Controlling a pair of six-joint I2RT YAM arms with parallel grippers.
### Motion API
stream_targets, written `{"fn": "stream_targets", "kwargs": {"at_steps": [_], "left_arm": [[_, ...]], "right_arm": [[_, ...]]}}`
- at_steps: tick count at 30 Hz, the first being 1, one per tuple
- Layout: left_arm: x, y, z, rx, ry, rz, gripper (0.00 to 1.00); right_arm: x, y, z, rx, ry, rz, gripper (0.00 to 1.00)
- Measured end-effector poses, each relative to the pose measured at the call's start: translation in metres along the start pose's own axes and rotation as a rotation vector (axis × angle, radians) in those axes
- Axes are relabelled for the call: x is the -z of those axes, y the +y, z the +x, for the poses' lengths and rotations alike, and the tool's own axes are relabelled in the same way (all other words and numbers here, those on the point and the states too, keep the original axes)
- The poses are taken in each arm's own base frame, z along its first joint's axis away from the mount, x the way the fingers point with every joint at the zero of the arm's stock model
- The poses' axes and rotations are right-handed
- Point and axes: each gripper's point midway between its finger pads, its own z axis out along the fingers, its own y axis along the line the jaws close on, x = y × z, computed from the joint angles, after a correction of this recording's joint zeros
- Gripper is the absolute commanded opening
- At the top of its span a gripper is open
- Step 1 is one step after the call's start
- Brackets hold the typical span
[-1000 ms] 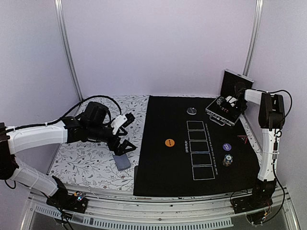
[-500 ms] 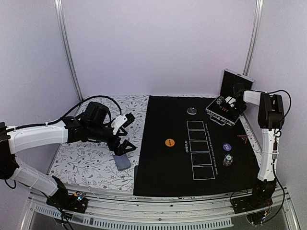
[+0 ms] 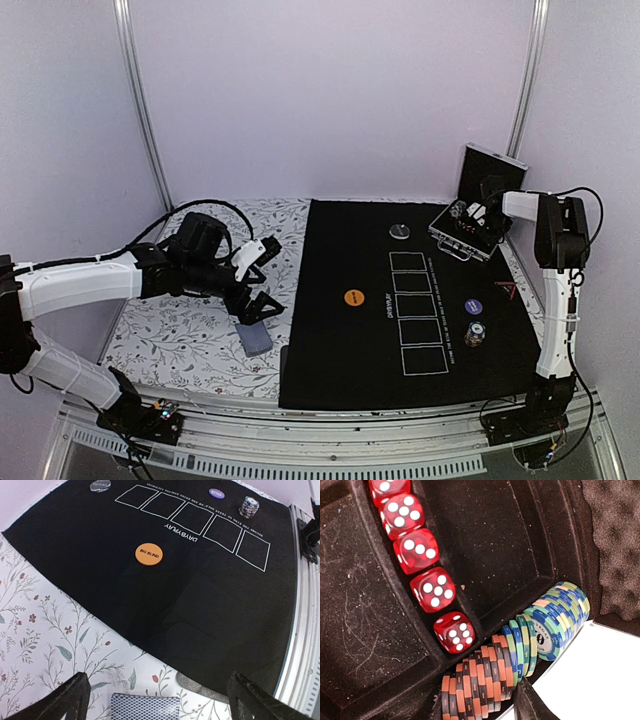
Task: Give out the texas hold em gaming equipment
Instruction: Pick up the pile of poker chips from the chip case.
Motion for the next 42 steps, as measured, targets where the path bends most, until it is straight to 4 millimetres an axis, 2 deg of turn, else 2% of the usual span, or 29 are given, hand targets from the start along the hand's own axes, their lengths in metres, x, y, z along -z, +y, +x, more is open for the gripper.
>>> {"fn": "stream_targets", "kwargs": {"at_steps": [1, 2, 3, 14, 20, 26, 36, 39, 42], "left_arm": [[0.000, 0.000, 0.000, 0.000, 0.000, 0.000, 0.98], [0.000, 0.000, 0.000, 0.000, 0.000, 0.001, 0.98], [0.000, 0.000, 0.000, 0.000, -0.001, 0.003, 0.98], [0.000, -0.001, -0.001, 0.000, -0.003, 0.009, 0.98], [0.005, -0.002, -0.005, -0.005, -0.019, 0.006, 0.98], [0.010, -0.003, -0.010, -0.011, -0.038, 0.004, 0.98], [0.013, -0.004, -0.012, -0.015, -0.049, 0.003, 0.98], [0.013, -0.004, -0.012, -0.015, -0.049, 0.004, 0.98], [0.013, -0.004, -0.013, -0.015, -0.050, 0.007, 0.98]], "right_arm": [[0.000, 0.000, 0.000, 0.000, 0.000, 0.001, 0.09], [0.000, 0.000, 0.000, 0.000, -0.001, 0.001, 0.04], [0.000, 0.000, 0.000, -0.001, -0.002, 0.001, 0.03], [0.011, 0.000, 0.000, -0.032, -0.027, -0.036, 0.02], [0.039, 0.004, -0.006, -0.057, -0.074, -0.090, 0.02], [0.064, -0.005, -0.016, -0.099, -0.126, -0.086, 0.02], [0.068, -0.003, -0.013, -0.174, -0.125, -0.149, 0.02], [0.077, 0.000, -0.016, -0.224, -0.143, -0.191, 0.02], [0.101, 0.003, -0.025, -0.291, -0.187, -0.246, 0.02]]}}
